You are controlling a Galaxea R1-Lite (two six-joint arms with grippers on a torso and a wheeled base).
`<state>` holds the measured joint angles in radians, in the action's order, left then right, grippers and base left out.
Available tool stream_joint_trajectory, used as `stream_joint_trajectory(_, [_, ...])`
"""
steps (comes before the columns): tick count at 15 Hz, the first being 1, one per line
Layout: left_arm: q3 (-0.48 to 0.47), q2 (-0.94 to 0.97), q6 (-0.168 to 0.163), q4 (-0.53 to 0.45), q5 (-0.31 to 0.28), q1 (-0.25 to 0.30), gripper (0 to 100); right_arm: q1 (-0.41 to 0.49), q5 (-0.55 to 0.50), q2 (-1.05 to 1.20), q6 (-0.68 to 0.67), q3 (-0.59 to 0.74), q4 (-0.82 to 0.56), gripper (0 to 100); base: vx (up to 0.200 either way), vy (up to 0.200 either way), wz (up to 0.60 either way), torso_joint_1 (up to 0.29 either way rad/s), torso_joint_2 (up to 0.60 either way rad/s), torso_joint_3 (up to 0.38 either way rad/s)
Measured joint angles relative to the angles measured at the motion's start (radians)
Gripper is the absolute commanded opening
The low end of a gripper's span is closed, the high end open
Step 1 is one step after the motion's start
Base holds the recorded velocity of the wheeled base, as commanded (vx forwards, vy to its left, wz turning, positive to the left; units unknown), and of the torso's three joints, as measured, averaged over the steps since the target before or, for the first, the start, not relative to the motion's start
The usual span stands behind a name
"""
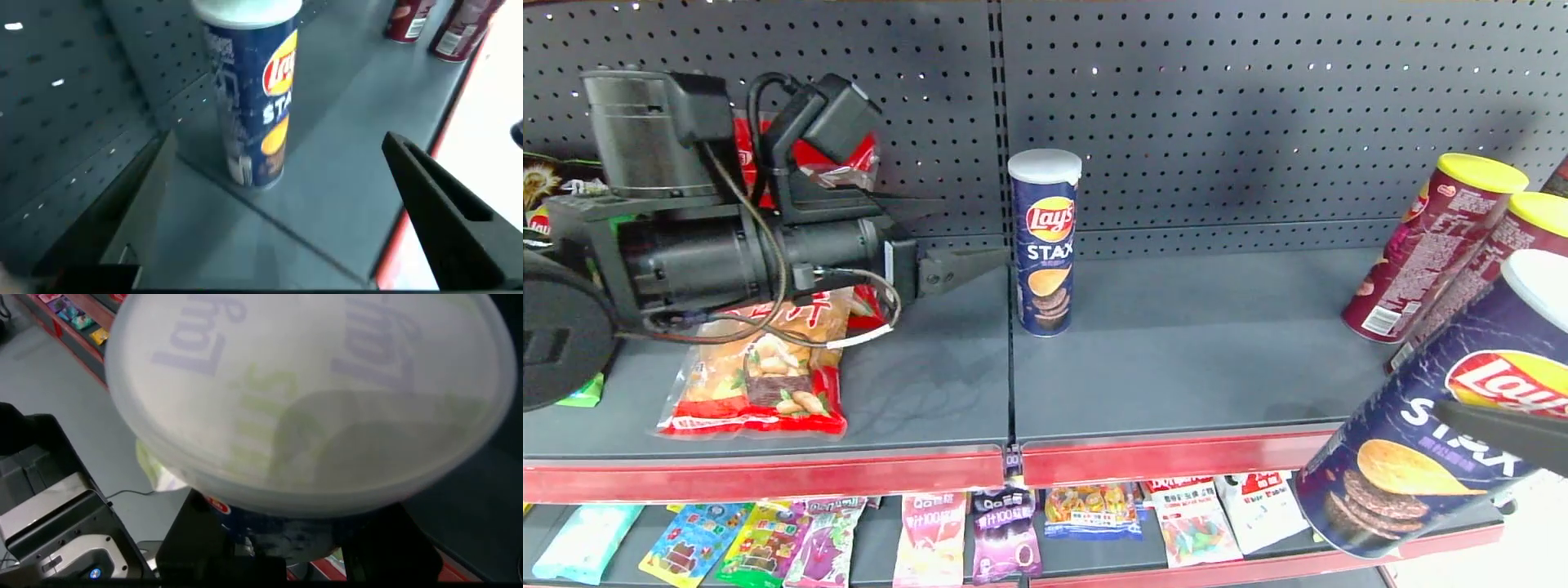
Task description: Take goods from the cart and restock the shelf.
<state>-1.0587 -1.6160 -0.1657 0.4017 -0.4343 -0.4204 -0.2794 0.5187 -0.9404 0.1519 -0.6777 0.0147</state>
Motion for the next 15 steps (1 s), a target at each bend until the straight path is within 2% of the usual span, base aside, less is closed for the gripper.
stream_joint_trajectory(6, [-0.164,-0.161,-0.001,0.002,0.023,-0.004,100,0.0,-0.002,0.001,0.0,0.017,0.001,0,0.0,0.0,0.0,0.0,0.0,0.0])
stream_joint_trajectory(15, [-0.31,-0.285,0.0,0.001,0.024,-0.031,100,0.0,-0.024,0.013,-0.001,0.03,0.0,0,0.0,0.0,0.0,0.0,0.0,0.0])
